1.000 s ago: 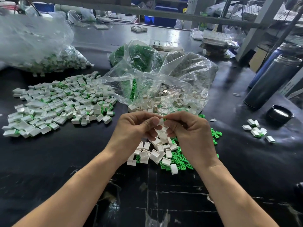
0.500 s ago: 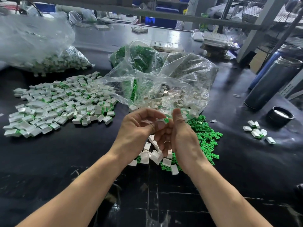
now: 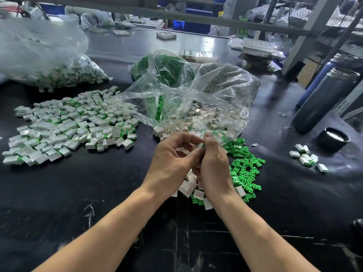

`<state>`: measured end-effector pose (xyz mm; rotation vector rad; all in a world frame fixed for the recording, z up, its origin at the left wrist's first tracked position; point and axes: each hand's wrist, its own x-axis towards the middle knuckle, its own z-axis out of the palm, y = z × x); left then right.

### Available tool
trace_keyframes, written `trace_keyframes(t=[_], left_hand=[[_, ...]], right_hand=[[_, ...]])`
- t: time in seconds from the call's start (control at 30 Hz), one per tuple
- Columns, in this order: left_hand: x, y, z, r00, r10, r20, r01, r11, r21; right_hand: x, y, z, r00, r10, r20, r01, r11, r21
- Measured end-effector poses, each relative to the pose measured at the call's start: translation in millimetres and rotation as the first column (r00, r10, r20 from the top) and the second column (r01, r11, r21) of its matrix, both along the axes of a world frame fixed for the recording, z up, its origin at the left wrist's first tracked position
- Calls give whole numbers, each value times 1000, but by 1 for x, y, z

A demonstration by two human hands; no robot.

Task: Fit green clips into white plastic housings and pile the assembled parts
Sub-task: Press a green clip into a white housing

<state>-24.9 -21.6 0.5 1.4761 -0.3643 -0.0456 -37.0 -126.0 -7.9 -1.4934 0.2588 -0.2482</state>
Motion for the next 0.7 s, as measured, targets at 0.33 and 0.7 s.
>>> trace_keyframes(t=[0.33, 0.7], left_hand=[[-3, -3, 1, 997, 57, 43, -58, 998, 25], [-4, -1, 1, 997, 58, 44, -59, 998, 18]], right_hand=[[3, 1, 0, 995, -94, -19, 92, 992, -86], [0, 2, 2, 995, -102, 9, 102, 990, -95]])
